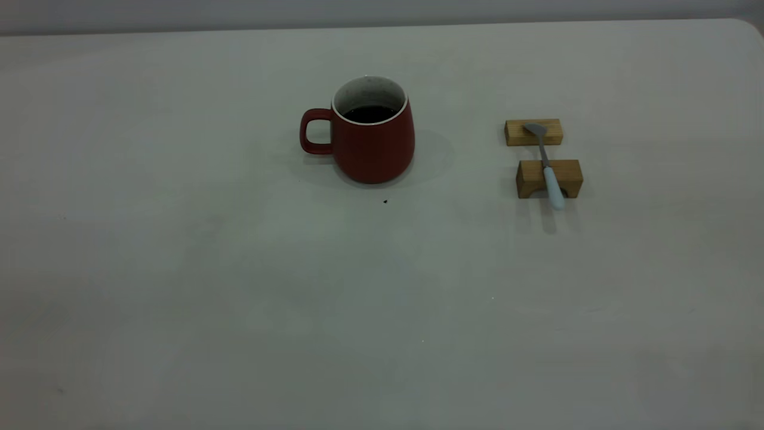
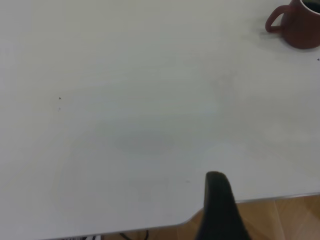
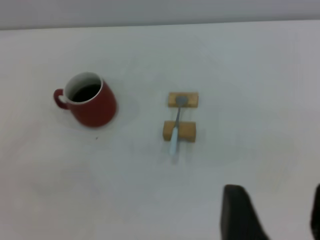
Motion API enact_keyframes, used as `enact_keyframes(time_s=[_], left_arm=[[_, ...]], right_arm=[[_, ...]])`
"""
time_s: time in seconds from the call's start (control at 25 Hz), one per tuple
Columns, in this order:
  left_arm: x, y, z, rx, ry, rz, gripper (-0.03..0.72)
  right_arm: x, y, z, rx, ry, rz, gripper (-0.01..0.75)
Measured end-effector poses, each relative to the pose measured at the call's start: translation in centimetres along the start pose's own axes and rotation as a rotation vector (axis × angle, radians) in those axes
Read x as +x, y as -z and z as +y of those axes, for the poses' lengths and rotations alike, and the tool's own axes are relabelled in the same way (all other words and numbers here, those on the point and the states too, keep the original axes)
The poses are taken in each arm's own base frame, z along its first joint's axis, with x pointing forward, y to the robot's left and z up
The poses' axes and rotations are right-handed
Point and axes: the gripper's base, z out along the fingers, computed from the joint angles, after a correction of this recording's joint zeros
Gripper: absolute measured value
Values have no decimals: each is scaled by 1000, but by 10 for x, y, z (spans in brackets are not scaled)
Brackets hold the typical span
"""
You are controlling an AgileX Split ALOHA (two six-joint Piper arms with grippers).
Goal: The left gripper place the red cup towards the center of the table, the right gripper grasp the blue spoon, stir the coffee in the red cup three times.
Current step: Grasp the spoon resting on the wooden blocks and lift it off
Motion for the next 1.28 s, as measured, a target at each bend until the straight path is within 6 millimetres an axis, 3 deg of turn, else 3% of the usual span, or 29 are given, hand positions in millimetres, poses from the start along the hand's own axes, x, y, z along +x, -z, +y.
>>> enact_keyframes(time_s=[0.2,0.44,0.6,0.76,1.12,1.28], left_arm=[[0,0,0,0,0,0,558],[0,0,0,0,0,0,558],[0,0,0,0,0,0,558],[0,0,0,0,0,0,558],[0,0,0,0,0,0,558],[0,0,0,0,0,0,558]], right_arm=[[-36,-57,-8,-42,-37,50,571],[-42,-141,-16,-151,-46,267,591],[-35,-194,-23,-187,-94,392,591],[-13,-240,-27,-197,-104,530,591],[37,-344,5,-218,-90,817,580],[44,-381,7,-145,-123,875,560]])
